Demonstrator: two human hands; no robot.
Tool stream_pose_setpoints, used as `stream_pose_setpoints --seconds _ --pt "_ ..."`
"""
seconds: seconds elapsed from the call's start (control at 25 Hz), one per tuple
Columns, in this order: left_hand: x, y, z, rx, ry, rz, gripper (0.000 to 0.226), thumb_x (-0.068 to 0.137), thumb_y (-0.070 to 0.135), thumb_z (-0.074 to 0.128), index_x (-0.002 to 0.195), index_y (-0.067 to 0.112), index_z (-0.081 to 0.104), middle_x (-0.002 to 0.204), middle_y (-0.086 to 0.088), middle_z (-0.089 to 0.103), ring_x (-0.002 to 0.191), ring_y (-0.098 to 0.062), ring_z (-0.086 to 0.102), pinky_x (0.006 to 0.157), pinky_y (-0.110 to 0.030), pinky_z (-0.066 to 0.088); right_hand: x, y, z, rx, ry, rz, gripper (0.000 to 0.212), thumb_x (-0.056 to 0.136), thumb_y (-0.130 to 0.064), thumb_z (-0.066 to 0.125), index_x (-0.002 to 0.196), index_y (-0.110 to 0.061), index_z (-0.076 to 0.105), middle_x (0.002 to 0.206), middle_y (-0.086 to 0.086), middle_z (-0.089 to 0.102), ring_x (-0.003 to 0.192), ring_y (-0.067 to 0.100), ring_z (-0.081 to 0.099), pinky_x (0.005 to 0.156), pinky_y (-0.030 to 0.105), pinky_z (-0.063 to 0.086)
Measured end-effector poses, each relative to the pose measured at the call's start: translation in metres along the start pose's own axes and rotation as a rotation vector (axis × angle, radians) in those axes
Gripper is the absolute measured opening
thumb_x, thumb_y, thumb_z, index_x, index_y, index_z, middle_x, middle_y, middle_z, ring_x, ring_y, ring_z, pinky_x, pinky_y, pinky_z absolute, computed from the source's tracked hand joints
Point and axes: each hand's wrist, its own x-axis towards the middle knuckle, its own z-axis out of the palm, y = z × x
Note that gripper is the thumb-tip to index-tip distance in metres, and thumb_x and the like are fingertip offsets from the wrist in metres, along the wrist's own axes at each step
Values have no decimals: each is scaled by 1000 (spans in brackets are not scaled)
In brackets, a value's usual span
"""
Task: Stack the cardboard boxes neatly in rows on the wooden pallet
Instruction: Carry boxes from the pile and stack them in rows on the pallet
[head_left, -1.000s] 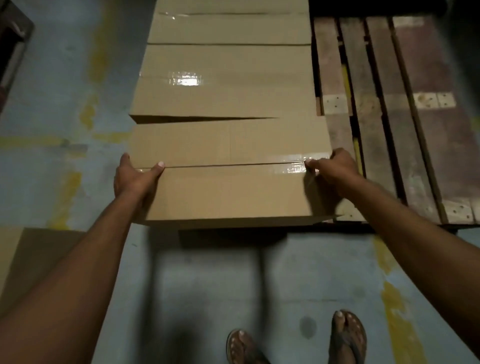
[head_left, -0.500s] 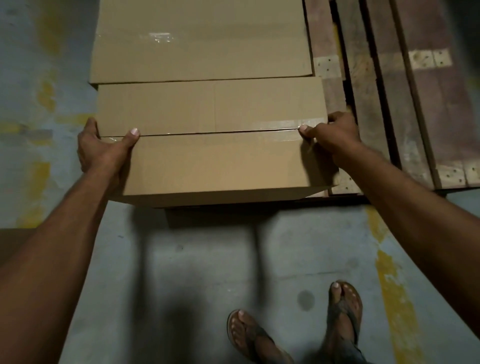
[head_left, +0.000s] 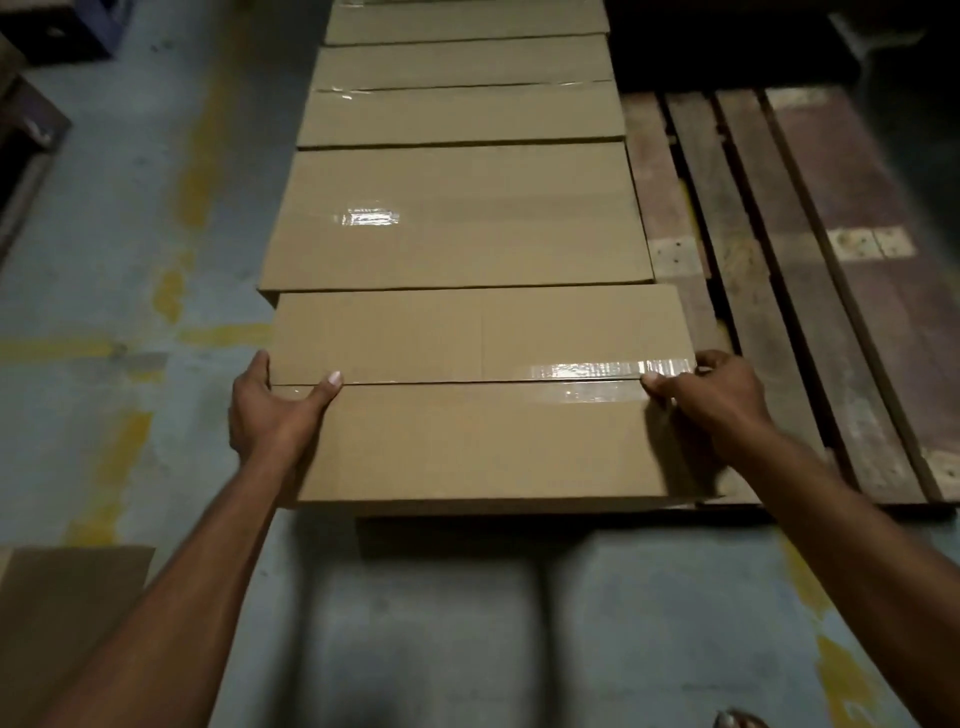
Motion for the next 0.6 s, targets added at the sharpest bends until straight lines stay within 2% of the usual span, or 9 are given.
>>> stream_pose_setpoints --seconds 0.08,0.2,0.24,0.36,0.4,0.48,0.6 --pt "-1 2 2 33 -4 -5 100 74 56 85 155 20 39 151 -10 49 136 -33 50 111 -53 44 0 2 -1 -20 -13 -6 57 66 -47 90 113 -22 68 99 1 74 90 25 71 87 51 60" --pt "-5 -5 -7 19 6 -21 104 72 58 86 156 22 37 151 -8 49 136 -33 50 111 -53 44 -6 3 2 -38 -30 -5 75 53 -62 86 116 -25 67 100 -2 74 90 24 71 86 50 60" --pt "-6 -7 -12 22 10 -27 103 72 56 86 156 22 37 152 -9 48 136 -32 49 111 -51 43 -9 3 6 -37 -31 -2 74 52 -63 84 113 -25 67 98 -4 75 88 23 72 84 49 61" --pt "0 -7 -22 37 -40 -53 102 77 50 85 159 21 31 156 -10 39 139 -33 45 113 -47 42 -17 -2 17 -29 -45 6 54 67 -49 87 111 -28 64 100 -3 72 91 23 69 87 50 59" --pt "4 -5 -24 39 -79 -67 104 77 52 84 160 22 28 158 -10 35 141 -34 42 114 -48 41 -17 -5 18 -22 -55 22 58 70 -45 87 118 -25 61 107 0 71 95 25 68 89 50 58" --pt "11 6 -26 30 -144 -109 108 79 60 79 161 22 21 163 -10 26 145 -37 37 116 -52 38 -13 -16 19 -20 -76 49 82 70 -38 88 140 -21 51 129 8 64 109 30 64 94 50 56" --pt "32 27 -22 42 -125 -129 105 86 67 67 162 18 16 167 -11 20 148 -37 32 118 -51 34 3 -38 20 -121 -36 -63 104 72 -39 87 157 -22 29 152 12 46 132 36 51 103 54 50"
